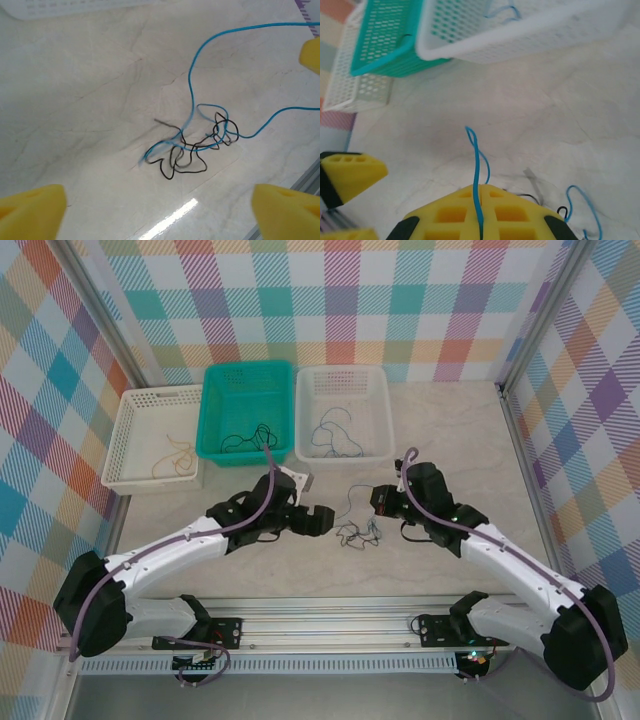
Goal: Untangle the cables
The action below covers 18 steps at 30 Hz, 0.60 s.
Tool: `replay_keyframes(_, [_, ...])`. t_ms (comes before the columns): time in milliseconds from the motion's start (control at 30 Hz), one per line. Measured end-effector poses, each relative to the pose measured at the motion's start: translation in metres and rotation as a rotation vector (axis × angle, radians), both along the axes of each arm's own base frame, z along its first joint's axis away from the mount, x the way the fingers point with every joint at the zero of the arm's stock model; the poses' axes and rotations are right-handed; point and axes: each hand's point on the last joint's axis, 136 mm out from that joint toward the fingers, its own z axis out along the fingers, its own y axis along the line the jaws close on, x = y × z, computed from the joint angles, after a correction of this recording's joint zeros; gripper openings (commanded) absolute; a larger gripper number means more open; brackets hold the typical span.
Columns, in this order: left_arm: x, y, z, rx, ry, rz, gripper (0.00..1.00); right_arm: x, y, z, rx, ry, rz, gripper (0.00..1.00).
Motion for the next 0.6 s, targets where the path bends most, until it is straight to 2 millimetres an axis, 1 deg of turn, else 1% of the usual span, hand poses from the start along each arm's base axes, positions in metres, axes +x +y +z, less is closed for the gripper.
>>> replay_keyframes(100, [-0.006,-0.002,-0.013,-0.015,0.016,-0.002,1.00,0.003,-0.020,-0.020,-0.036,0.077,-0.118,0.00])
replay_keyframes(233, [-0.018,-0.013,-0.031,-0.016,0.027,-0.025,1.00,0.008,-0.050,-0.034,-0.104,0.112,-0.271,0.00])
replay_keyframes(300, [-0.022,-0.021,-0.038,-0.009,0.029,-0.039,1.00,0.010,-0.068,-0.044,-0.137,0.127,-0.347,0.00])
replay_keyframes(367, [-0.024,-0.029,-0.044,-0.002,0.027,-0.051,0.98,0.009,-0.091,-0.064,-0.177,0.168,-0.429,0.00])
replay_keyframes(400, [-0.025,-0.033,-0.048,0.004,0.027,-0.056,0.97,0.007,-0.100,-0.075,-0.193,0.193,-0.458,0.00])
replay_keyframes(467, [-0.030,-0.042,-0.057,0.027,0.030,-0.079,0.93,-0.003,-0.121,-0.102,-0.240,0.261,-0.519,0.00])
replay_keyframes(533, [-0.035,-0.053,-0.066,0.059,0.034,-0.108,0.90,-0.015,-0.131,-0.120,-0.270,0.313,-0.545,0.00])
replay_keyframes(600, [-0.035,-0.066,-0.073,0.087,0.029,-0.130,0.86,-0.022,-0.134,-0.128,-0.286,0.335,-0.548,0.00])
